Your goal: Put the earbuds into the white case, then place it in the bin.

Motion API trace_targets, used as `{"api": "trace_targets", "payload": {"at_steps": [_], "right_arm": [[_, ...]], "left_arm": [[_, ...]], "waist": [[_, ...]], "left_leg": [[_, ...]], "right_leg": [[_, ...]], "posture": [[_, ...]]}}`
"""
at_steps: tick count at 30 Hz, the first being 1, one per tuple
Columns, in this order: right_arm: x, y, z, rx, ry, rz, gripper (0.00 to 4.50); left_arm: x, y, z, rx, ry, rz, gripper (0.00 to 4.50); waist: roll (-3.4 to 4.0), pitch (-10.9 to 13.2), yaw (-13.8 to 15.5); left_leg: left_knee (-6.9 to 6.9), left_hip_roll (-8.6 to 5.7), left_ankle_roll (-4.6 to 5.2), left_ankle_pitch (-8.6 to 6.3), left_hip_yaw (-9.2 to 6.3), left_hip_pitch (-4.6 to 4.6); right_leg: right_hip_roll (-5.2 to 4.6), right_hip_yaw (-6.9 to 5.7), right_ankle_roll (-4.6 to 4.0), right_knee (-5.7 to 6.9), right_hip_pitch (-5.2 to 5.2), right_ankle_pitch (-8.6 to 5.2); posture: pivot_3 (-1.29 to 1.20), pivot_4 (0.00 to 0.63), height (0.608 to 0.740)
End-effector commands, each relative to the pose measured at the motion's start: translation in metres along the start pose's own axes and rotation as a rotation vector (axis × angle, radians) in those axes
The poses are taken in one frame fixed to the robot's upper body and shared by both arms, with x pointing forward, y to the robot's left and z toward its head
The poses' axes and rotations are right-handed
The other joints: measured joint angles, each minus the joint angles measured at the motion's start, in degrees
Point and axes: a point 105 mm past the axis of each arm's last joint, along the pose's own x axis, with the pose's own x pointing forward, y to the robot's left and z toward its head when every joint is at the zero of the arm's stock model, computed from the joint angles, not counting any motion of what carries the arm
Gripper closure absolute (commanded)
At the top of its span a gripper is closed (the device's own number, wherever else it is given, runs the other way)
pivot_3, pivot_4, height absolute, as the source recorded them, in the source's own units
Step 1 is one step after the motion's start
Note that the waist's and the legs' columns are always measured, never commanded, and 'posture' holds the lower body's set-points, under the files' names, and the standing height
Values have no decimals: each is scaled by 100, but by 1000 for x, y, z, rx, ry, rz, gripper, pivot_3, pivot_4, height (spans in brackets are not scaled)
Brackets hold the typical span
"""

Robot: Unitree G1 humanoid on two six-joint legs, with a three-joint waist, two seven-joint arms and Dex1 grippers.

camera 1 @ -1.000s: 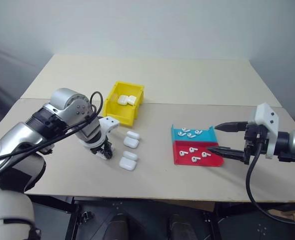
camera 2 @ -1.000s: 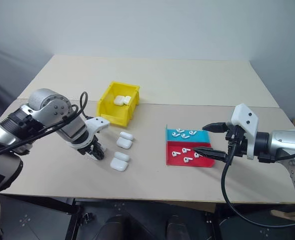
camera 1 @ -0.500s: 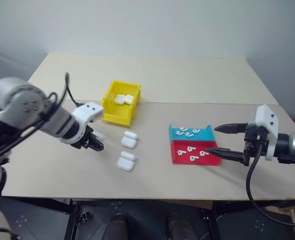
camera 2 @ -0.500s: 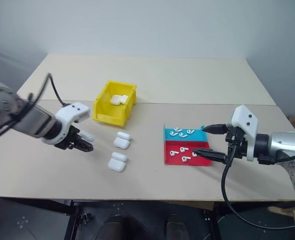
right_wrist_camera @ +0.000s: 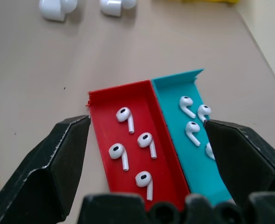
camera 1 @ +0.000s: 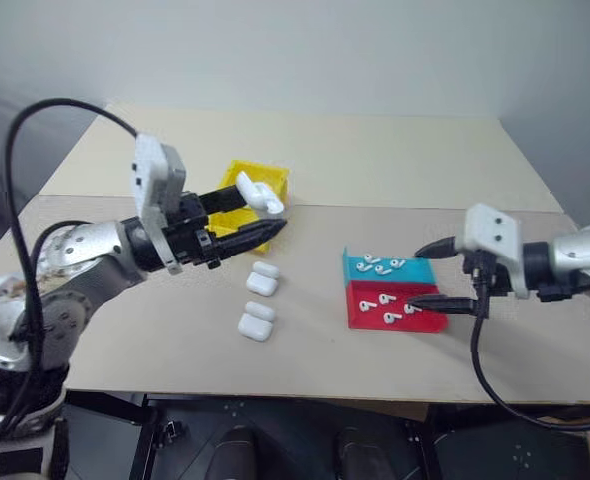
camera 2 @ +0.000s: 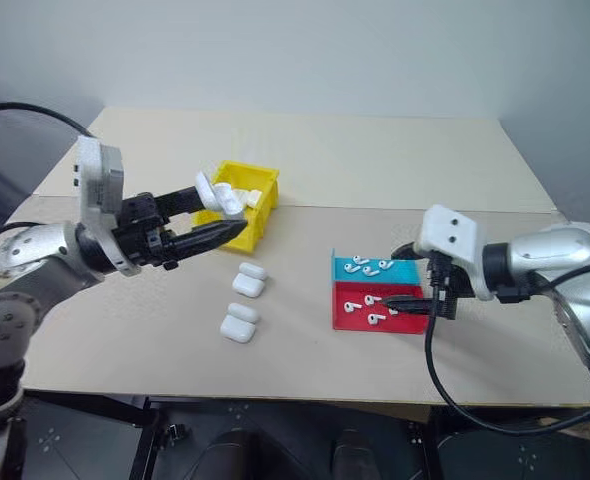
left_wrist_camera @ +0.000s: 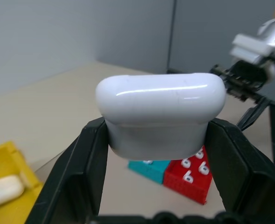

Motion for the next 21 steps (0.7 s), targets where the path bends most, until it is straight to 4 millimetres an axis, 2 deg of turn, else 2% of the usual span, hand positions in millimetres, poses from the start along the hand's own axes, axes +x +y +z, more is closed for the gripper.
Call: {"api": "trace_targets", "payload": {"at_steps": [1,3,6,12,21], "right_arm": [[1,-1,-1,-21,79,22,0],[6,-2,-3,-14,117,39,0],[10,-2,-10,-10,173,66,553],[16,-5,-20,-10,243,65,2534],[30,-8,-41,-61,363,67,2534]], "left_arm": [[6,-8,7,76,-52,-143,1707],[10,-12,2,71,-20,-243,1707],[15,-11,2,52,-41,-309,1707],[15,-17,-8,87,-45,-414,1707],[22,-32,-18,109,-63,-448,1707]], "waist": [[0,0,-5],[0,0,-10],[2,1,-10],[3,2,-26],[4,3,-32]], "left_leg": [[-1,1,1,0,0,-2],[-1,1,4,-2,0,-5],[0,1,5,-2,0,-11],[0,3,8,-4,0,-20],[5,4,9,-4,-1,-24]], "right_leg": [[0,-1,0,-5,-1,0],[1,0,1,-12,0,1],[1,0,5,-16,-4,3],[2,-1,9,-28,-8,5],[3,-1,12,-26,-11,7]], "posture": [[0,150,740],[0,150,740],[0,150,740],[0,150,740],[0,150,740]]}}
